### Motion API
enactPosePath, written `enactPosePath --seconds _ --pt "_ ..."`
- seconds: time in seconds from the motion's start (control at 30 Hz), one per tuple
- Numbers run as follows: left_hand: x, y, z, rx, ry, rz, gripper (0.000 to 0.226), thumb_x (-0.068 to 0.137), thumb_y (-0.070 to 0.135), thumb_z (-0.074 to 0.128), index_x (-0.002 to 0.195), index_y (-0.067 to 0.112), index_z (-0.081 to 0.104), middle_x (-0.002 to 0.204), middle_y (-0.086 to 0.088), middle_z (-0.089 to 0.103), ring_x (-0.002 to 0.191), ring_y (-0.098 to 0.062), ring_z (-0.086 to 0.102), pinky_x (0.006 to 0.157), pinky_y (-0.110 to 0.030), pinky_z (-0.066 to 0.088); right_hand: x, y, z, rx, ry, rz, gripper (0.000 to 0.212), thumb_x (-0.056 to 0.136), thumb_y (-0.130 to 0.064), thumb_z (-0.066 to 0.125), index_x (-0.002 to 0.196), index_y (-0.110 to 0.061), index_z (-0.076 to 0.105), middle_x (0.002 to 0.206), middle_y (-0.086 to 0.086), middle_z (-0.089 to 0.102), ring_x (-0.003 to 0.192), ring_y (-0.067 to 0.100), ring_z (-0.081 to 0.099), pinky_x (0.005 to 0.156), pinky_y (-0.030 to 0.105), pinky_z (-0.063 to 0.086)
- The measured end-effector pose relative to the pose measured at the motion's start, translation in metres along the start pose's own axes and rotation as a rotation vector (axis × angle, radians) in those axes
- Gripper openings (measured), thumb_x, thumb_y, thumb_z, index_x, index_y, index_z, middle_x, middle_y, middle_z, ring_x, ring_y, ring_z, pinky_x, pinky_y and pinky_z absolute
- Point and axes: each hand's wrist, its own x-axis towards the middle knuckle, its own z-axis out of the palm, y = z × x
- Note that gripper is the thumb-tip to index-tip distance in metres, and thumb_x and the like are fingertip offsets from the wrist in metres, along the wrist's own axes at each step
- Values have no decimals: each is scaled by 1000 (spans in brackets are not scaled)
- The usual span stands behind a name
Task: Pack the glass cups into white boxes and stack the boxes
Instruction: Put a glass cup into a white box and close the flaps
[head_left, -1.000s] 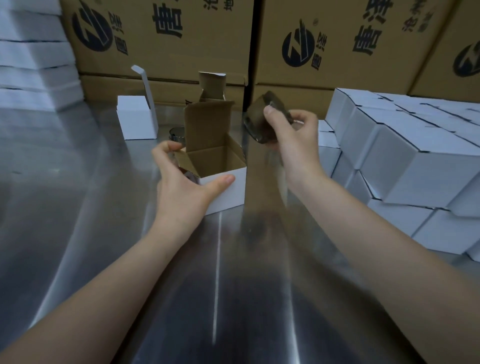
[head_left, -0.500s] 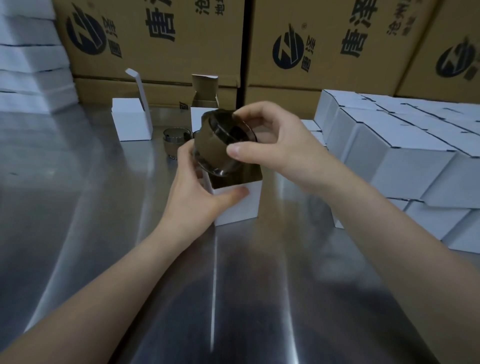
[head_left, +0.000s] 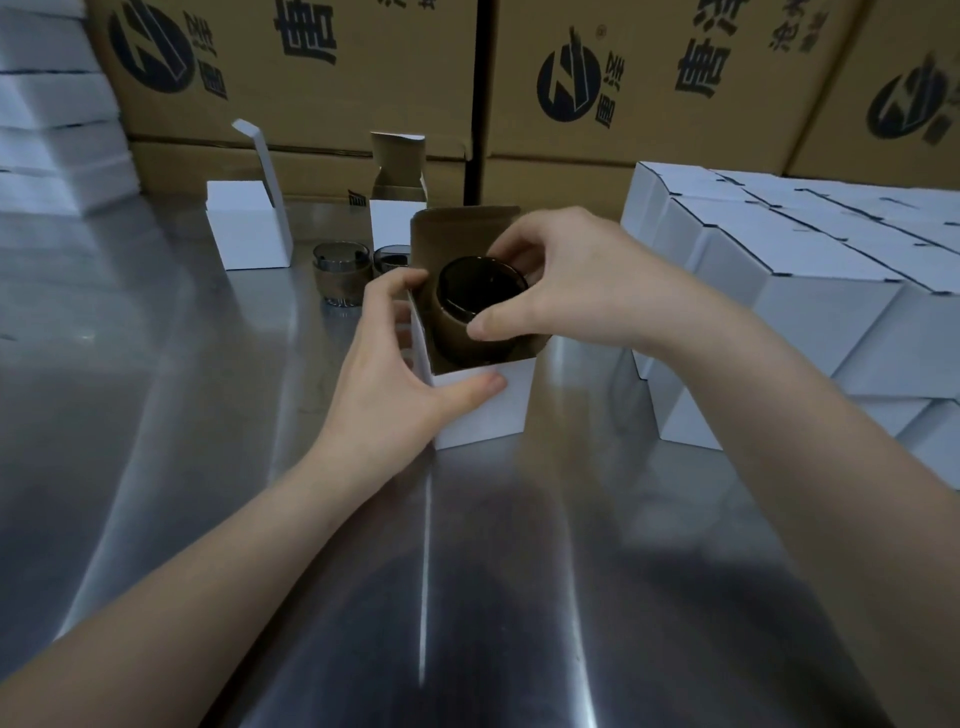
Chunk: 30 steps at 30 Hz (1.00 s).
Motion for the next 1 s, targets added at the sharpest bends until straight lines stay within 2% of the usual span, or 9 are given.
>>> enactPosePath --seconds 0.2,0.37,0.5,0.67,1.0 --pt "-3 4 3 25 14 9 89 65 32 91 132 42 33 122 25 49 113 1 54 91 -21 47 0 -4 9 -157 5 53 55 61 -51 82 102 -20 64 93 -5 64 83 10 60 66 29 54" --pt "-5 8 6 35 18 6 89 65 29 91 131 42 34 123 18 51 111 0 56 89 -17 47 1 -4 17 -244 -18 72 47 60 -50 83 84 -13 68 78 -1 59 69 12 55 48 25 37" --pt "-7 10 7 45 24 16 87 66 28 90 131 41 34 127 13 52 114 -5 56 95 -24 49 1 -4 20 -262 -63 89 46 61 -51 84 80 -13 65 74 -1 52 67 13 51 48 27 32" --pt "-7 10 7 80 3 5 88 68 33 88 138 39 33 136 7 48 126 -13 50 106 -41 46 6 -5 18 -247 -142 153 49 62 -52 84 85 -17 59 84 -3 55 75 12 53 51 26 34" --pt "-9 13 7 137 -37 11 86 73 35 84 143 36 34 136 9 43 126 -7 44 107 -39 44 13 -6 16 -322 -241 194 49 62 -57 82 71 -19 52 74 -3 54 67 12 52 50 26 35"
